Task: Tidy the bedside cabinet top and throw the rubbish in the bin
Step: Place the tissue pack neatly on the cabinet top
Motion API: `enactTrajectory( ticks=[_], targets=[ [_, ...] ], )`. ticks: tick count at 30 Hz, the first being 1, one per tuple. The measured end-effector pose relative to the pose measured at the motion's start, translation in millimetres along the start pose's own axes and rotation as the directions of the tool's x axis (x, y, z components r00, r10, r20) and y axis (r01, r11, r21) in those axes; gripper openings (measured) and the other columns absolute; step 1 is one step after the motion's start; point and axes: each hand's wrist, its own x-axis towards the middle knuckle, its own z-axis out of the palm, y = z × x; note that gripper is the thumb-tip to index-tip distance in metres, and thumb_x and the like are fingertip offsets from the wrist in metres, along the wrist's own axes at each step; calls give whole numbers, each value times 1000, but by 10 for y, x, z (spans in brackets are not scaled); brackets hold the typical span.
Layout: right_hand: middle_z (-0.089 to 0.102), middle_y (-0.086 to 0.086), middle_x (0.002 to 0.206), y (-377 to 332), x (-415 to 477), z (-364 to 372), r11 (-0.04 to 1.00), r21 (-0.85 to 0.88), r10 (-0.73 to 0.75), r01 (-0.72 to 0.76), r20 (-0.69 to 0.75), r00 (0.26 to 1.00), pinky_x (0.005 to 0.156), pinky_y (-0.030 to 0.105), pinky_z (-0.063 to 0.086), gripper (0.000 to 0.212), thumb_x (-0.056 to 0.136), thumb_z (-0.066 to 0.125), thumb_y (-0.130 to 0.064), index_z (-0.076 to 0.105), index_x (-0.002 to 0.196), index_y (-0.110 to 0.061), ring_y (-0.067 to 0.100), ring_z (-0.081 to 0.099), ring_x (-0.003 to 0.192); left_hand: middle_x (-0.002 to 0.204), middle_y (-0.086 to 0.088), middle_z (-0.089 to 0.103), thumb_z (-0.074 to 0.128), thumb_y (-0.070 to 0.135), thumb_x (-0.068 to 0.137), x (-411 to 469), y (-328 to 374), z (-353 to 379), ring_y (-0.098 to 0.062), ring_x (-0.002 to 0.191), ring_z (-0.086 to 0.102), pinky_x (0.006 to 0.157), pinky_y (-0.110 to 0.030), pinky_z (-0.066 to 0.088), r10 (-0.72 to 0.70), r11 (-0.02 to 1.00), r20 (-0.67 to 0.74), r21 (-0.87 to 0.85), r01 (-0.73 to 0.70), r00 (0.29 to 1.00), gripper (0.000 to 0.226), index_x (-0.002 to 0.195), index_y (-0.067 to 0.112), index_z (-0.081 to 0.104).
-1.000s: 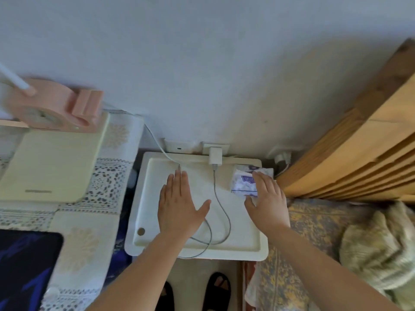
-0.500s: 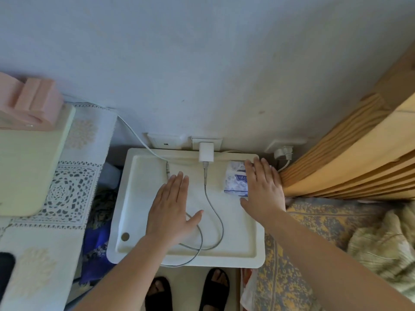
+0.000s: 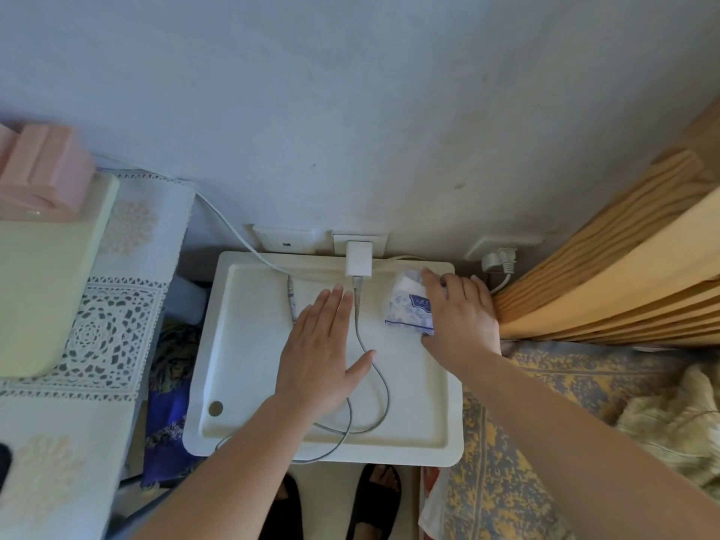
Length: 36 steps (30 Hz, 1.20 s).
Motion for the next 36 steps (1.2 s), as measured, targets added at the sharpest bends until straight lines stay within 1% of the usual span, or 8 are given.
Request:
enactTrajectory(
  ticks=[6, 11, 17, 21, 24, 29, 33, 36],
  targets=[
    [54, 5, 113, -216, -127, -285, 964, 231, 154, -132, -82, 985, 113, 46, 23, 91, 54, 73, -38, 37, 136, -19, 29, 50, 108, 160, -4, 9, 19, 66, 82, -68, -110, -31, -19, 147, 6, 116, -30, 2, -111, 992, -11, -65, 111, 994, 86, 150, 14, 8],
    [52, 2, 120, -713, -152, -494, 924, 374, 108, -77, -63, 992, 100, 41, 35, 90, 59, 66, -48, 31, 138, -22, 27, 47, 111, 160, -4, 7, 31, 56, 91, -195, -252, -129, -17, 147, 4, 119, -32, 6, -276, 941, 22, -197, 275, 961, 77, 150, 14, 6],
    [39, -1, 131, -1472, -128, -481, 841, 525, 98, -129, 87, 991, 95, 37, 36, 88, 68, 63, -49, 19, 141, -27, 22, 37, 121, 153, -3, 33, 36, 35, 98, -399, -419, -236, -22, 138, 33, 109, -39, 29, -663, 544, 142, -584, 603, 735, 51, 146, 18, 28],
    [37, 3, 132, -1806, -60, -347, 803, 542, 145, -249, 227, 963, 89, 42, 42, 88, 69, 66, -46, 19, 140, -25, 25, 36, 121, 134, 3, 57, 37, 32, 98, -521, -517, -245, -18, 122, 52, 103, -38, 41, -710, 309, 197, -776, 550, 676, 33, 128, 28, 51],
    [37, 4, 130, -1971, -48, -257, 784, 552, 157, -284, 266, 951, 82, 42, 45, 89, 69, 70, -50, 20, 138, -24, 26, 36, 119, 109, 6, 69, 43, 39, 94, -556, -550, -309, -14, 99, 63, 84, -33, 48, -736, 275, 153, -822, 498, 659, 24, 107, 33, 63],
    [34, 6, 135, -2026, -97, -188, 769, 580, 145, -269, 252, 957, 88, 42, 48, 84, 76, 60, -51, 17, 141, -21, 26, 34, 123, 96, 12, 70, 52, 53, 87, -474, -571, -371, -10, 90, 63, 73, -28, 45, -726, 239, 215, -812, 533, 653, 34, 105, 27, 66],
    [24, 2, 145, -1982, -209, -155, 698, 699, 17, -155, 201, 980, 103, 32, 36, 96, 74, 67, -39, 7, 146, -23, 22, 25, 133, 94, 8, 70, 63, 36, 87, -341, -623, -343, -11, 86, 65, 67, -21, 47, -758, 232, 153, -845, 482, 634, 23, 105, 22, 67],
    [14, -4, 152, -1908, -279, -109, 618, 776, -84, -126, 225, 971, 105, 25, 28, 107, 71, 75, -32, -1, 147, -30, 14, 21, 138, 88, 3, 71, 62, 23, 88, -189, -741, -324, -16, 80, 66, 68, -29, 51, -806, 163, 160, -865, 474, 569, 11, 94, 20, 70]
  ],
)
